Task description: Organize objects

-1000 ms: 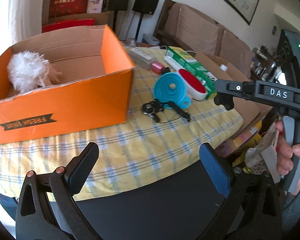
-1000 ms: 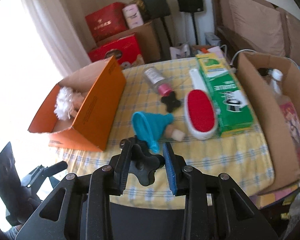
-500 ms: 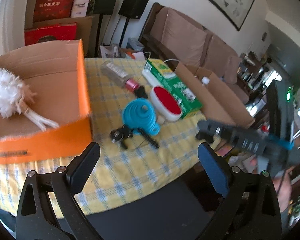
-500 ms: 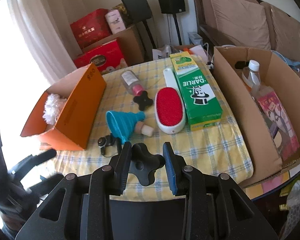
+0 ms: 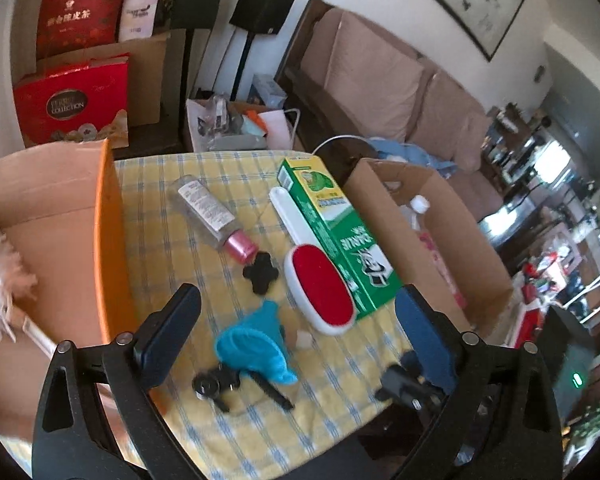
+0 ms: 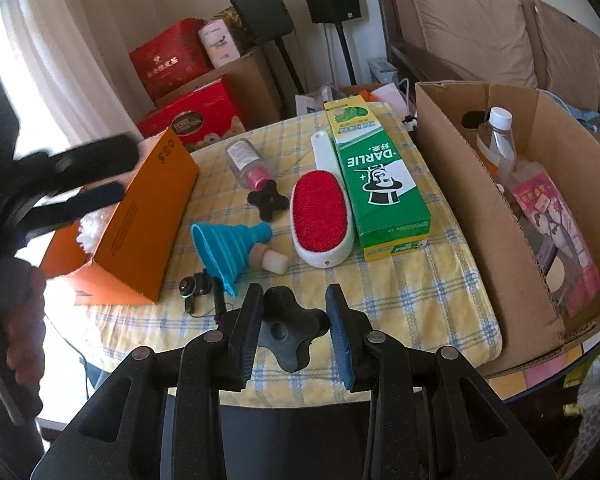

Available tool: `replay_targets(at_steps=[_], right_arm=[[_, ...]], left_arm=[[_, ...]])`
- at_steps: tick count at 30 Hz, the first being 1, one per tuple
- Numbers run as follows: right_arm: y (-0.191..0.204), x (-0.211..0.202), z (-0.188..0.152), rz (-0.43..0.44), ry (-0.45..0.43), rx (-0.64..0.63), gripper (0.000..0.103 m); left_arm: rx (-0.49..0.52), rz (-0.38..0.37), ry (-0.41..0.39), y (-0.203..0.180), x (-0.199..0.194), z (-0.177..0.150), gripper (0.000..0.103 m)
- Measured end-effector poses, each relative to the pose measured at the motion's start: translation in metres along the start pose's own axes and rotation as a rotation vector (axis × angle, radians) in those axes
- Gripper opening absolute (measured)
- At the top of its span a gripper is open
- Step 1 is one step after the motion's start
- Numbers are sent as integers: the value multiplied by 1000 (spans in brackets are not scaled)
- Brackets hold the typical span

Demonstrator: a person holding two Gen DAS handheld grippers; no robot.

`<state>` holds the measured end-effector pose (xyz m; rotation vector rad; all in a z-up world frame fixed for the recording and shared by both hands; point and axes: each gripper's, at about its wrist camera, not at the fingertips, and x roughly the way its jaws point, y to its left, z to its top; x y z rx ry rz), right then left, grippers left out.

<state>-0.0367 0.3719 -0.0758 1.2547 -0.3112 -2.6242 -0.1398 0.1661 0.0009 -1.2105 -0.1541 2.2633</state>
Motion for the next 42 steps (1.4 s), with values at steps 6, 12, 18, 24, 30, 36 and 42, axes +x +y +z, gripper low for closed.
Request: replay_targets(at_steps=[6, 12, 18, 24, 30, 36, 42], right_arm=[[-2, 3, 3, 0, 3, 5, 32], [-6, 6, 4, 0, 10, 9, 32], [-12, 10, 5, -1, 16, 22, 32], [-16, 12, 5, 2, 21, 28, 32], [-17, 14, 5, 3, 25, 30, 32], [-18, 16, 3, 5, 33, 31, 32], [-16, 16, 3, 4, 35, 26, 32]], left_arm=[[2, 63, 68, 0, 41, 16, 91], [15, 110, 114, 3, 70, 19, 88], [9, 148, 180, 8, 102, 15, 79], [-5, 159, 220, 12, 119, 13, 57], [-12, 148, 238, 16, 128, 10, 43], [-45, 125, 250, 22, 133, 7, 23], [-59, 102, 228, 23, 127, 10, 13]])
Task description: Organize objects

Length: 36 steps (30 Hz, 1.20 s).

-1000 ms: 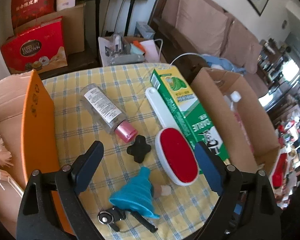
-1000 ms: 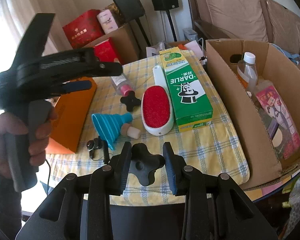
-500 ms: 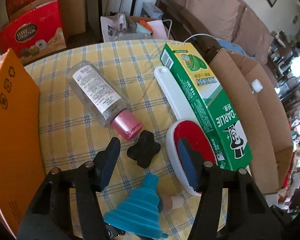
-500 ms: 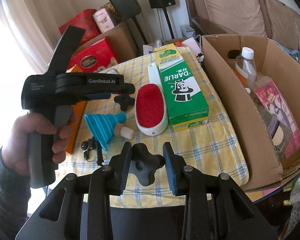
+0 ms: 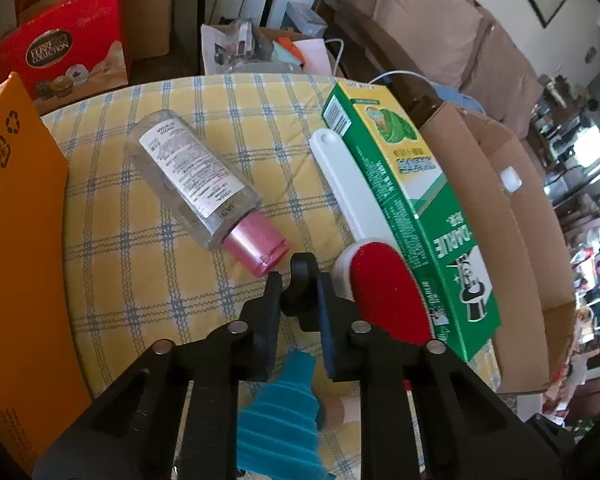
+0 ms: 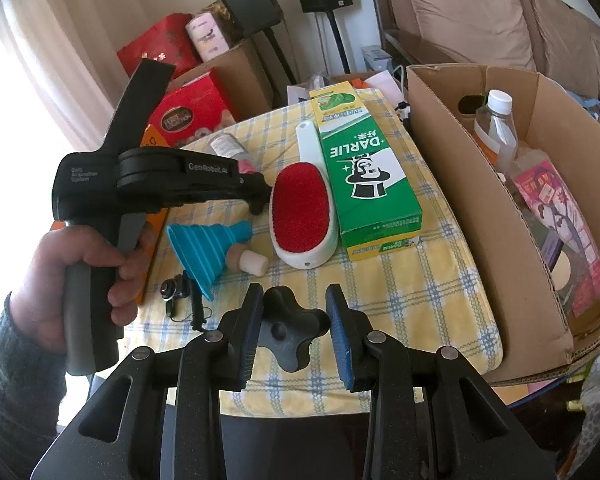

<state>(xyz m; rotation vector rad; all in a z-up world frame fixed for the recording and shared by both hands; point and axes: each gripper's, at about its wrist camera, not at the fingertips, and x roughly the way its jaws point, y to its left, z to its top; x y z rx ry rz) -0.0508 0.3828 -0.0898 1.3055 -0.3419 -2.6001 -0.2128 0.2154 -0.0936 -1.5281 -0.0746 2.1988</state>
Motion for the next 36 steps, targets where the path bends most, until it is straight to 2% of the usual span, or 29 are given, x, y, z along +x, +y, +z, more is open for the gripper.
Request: replay_targets(at_steps=[8, 14, 27, 36], right_arm=[[7, -5, 11, -12, -25, -23, 32], [14, -10, 31, -28, -56, -46, 32], [38, -21, 60, -48, -96, -93, 32], [65, -26, 69, -39, -108, -135, 32]], left_arm=[[22, -19, -51, -6, -27, -5, 10], [35, -38, -133, -8, -65, -16, 10], [68, 17, -273, 0, -128, -46, 10], [52, 38, -312, 16, -154, -58, 10]])
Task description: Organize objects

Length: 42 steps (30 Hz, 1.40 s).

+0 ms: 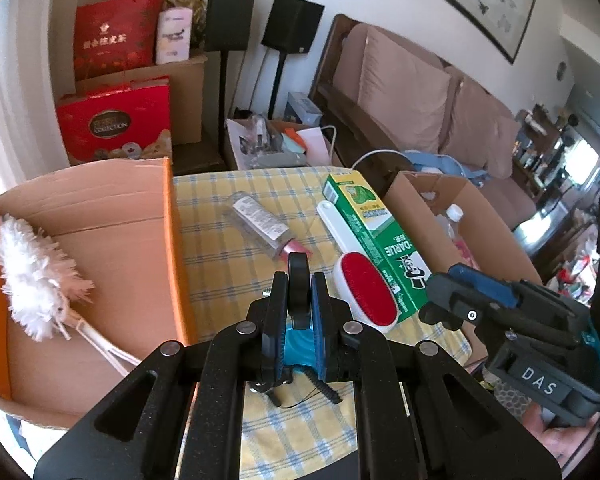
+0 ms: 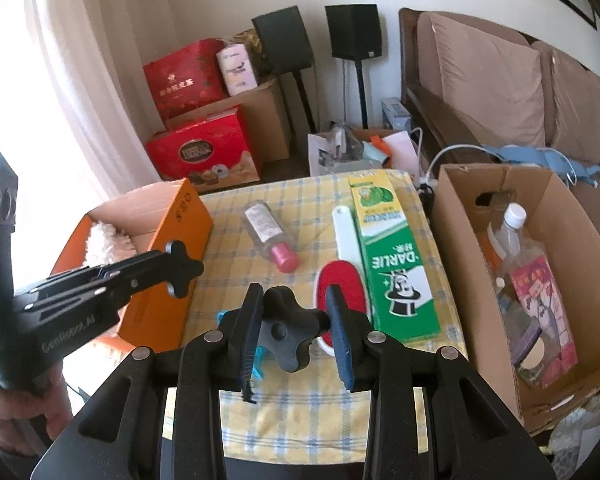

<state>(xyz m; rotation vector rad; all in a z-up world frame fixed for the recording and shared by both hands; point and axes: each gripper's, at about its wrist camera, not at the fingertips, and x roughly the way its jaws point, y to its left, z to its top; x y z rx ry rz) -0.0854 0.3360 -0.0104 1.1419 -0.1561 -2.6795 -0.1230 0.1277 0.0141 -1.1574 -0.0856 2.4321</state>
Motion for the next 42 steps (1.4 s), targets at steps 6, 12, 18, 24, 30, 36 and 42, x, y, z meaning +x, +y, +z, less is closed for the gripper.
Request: replay_targets(at_steps=[6, 12, 18, 24, 30, 36, 42], right_arm=[[21, -4, 6, 5, -12, -33, 32], [46, -4, 13, 18, -21, -66, 32], [73, 1, 18, 35, -24, -101, 32], [102, 11, 21, 76, -8, -132, 32], [135, 25, 19, 126, 18, -169, 32], [161, 50, 10, 159, 61, -198, 32], [177, 72, -1, 179, 104, -216, 32]], left_arm=[[-20, 25, -29, 16, -18, -1, 10], [-34, 51, -40, 32, -33, -3, 10], [-51, 85, -48, 56, -47, -4, 10], [-79, 108, -50, 81, -60, -8, 10], [-108, 124, -36, 107, -66, -19, 10], [-136, 140, -10, 129, -61, -34, 10], [-158, 150, 14, 147, -56, -44, 10]])
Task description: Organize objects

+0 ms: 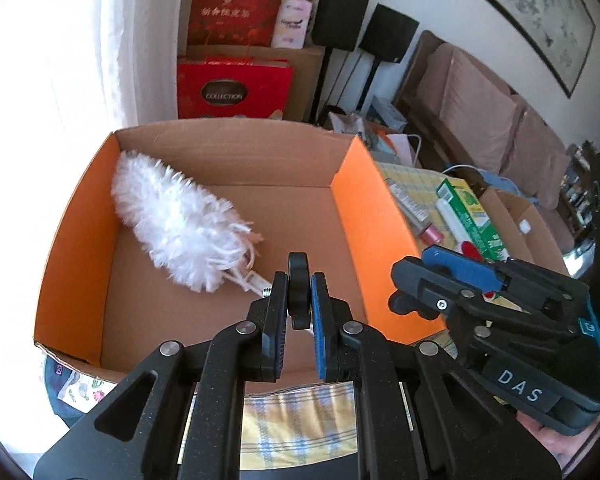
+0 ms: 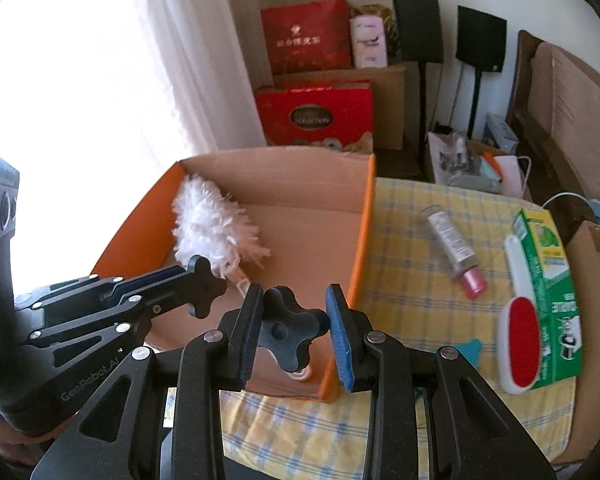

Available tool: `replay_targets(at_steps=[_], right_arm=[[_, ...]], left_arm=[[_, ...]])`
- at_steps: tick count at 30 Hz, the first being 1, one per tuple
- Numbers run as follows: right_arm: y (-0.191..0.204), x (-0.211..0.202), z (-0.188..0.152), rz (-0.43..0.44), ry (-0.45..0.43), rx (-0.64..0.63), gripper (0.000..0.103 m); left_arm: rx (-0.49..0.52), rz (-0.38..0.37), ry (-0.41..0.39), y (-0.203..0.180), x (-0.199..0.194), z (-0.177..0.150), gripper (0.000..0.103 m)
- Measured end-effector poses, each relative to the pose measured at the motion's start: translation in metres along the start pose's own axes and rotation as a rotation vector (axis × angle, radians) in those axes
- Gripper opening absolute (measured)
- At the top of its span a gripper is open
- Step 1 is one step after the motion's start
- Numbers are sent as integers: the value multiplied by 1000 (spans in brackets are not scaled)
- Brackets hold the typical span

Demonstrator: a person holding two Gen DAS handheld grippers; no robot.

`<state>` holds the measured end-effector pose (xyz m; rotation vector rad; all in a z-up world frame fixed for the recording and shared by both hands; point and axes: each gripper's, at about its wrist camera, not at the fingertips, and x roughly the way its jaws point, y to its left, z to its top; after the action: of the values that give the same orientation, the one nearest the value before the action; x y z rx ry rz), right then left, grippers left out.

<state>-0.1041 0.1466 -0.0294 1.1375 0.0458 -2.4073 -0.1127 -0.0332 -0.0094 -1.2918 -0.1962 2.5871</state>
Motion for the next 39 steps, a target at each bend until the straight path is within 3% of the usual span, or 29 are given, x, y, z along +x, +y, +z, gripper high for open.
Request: replay_targets(at_steps=[25, 28, 30, 32, 35, 36, 39], right_arm=[[46, 52, -12, 135, 93, -23, 33], [45, 50, -12, 130, 91, -9, 43], [42, 48, -11, 129, 87, -4, 45], [39, 43, -10, 123, 80, 1, 46], [33, 30, -7, 86, 48, 5, 62], [31, 27, -6, 73, 38, 6, 69], [22, 15, -3, 40, 11, 9, 78]], left_arm=[[-65, 95, 57, 52, 10, -21, 12], [-66, 110, 49, 55, 6, -22, 25], [-74, 111, 37, 57, 3, -21, 44], [-81, 114, 23, 58, 0, -21, 55], [-94, 114, -4, 59, -5, -19, 74], [-100, 112, -15, 59, -7, -18, 79], [-95, 119, -31, 57, -10, -15, 84]])
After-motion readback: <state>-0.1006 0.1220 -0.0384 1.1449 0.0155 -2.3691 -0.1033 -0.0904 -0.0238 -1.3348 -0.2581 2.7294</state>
